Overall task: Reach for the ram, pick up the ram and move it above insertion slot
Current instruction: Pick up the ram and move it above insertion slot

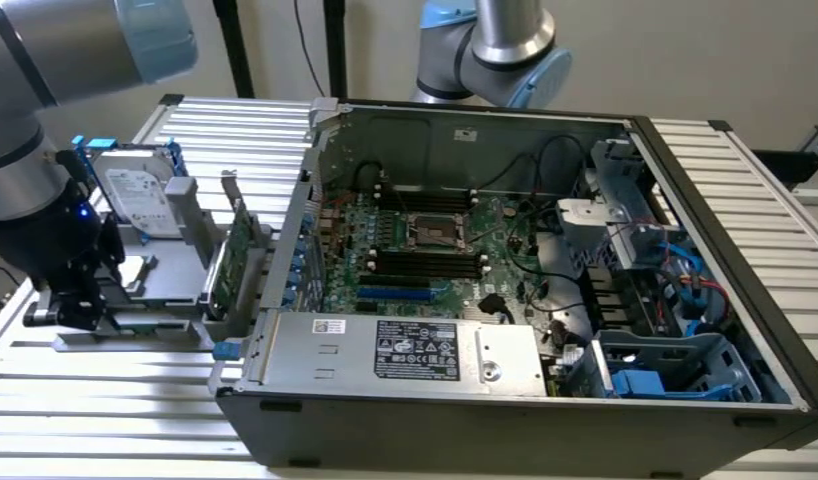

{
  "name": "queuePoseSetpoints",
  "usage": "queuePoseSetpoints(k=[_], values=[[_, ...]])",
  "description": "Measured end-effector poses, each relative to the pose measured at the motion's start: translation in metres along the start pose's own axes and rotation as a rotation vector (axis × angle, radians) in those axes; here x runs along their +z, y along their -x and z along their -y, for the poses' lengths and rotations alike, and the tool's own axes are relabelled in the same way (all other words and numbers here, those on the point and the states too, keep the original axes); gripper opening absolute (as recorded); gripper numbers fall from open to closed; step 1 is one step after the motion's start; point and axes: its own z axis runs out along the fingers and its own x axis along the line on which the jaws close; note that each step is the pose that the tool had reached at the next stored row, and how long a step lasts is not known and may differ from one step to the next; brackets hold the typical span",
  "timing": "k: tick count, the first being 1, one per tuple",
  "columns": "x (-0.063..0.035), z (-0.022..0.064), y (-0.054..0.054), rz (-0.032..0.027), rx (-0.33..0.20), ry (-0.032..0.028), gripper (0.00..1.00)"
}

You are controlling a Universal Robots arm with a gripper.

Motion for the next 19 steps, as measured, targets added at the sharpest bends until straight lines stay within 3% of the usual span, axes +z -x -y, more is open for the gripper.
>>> queuePoseSetpoints(k=[14,19], values=[[0.0253,0.0016,0.0,0.0,0.0,0.0001,0.42],[0.028,0.0023,0.001,0.0002,0.0,0.0024,0.42]])
